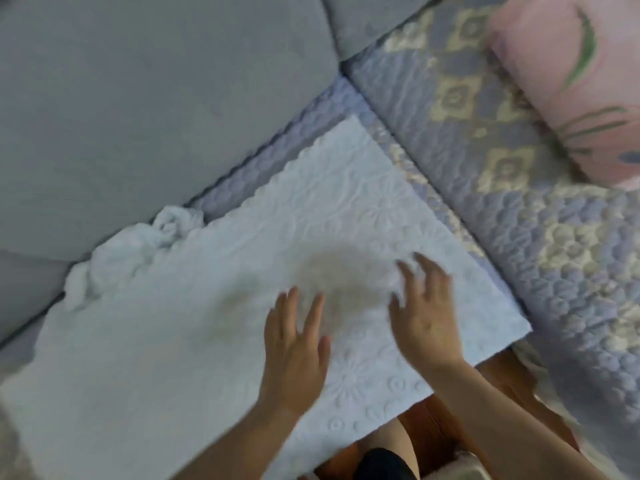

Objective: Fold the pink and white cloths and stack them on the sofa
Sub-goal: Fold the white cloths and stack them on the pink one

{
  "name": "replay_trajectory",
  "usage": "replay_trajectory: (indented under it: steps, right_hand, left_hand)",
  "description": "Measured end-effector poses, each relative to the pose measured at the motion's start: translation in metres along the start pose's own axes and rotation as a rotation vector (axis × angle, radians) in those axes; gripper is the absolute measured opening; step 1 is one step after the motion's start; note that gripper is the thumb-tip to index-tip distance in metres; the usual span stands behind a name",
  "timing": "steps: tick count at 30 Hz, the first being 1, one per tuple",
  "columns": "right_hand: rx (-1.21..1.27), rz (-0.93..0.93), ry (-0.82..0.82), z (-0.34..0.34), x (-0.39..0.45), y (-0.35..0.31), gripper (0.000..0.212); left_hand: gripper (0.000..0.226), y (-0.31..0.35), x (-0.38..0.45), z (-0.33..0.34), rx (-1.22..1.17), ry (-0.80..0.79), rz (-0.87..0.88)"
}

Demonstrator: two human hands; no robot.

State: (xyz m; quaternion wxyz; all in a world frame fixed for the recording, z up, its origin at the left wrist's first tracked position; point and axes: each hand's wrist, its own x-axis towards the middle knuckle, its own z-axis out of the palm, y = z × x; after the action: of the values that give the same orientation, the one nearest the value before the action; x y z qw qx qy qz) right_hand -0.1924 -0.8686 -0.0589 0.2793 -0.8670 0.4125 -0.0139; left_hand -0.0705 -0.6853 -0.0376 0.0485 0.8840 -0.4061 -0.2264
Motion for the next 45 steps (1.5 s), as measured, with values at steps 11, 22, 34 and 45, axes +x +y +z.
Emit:
replay_trajectory:
  steps: [11, 22, 34, 45]
  right_hand:
    - [-0.501, -0.559, -0.421, 0.034, -0.039, -0.002, 0.065]
    - [-0.582, -1.253, -0.755, 0.087, -0.126, -0.059, 0.062]
    - [-0.327, -0.877, -0.131, 0.183, -0.001, -0.26, 0.056]
    - [-0.391, -0.735, -0.296, 0.18, 0.078, -0.353, 0.015]
  left_hand:
    - [0.102, -0.079, -0.184, 0.067, -0.178, -0.585, -0.403]
    - [0.07, -0.11, -0.231, 0.075, -0.381, -0.559, -0.317]
    - [0.057, -0.307, -0.332, 0.064, -0.413, -0.098, -1.221]
    - [0.048, -0.366, -0.316, 0.05, -0.655, -0.381, -1.223]
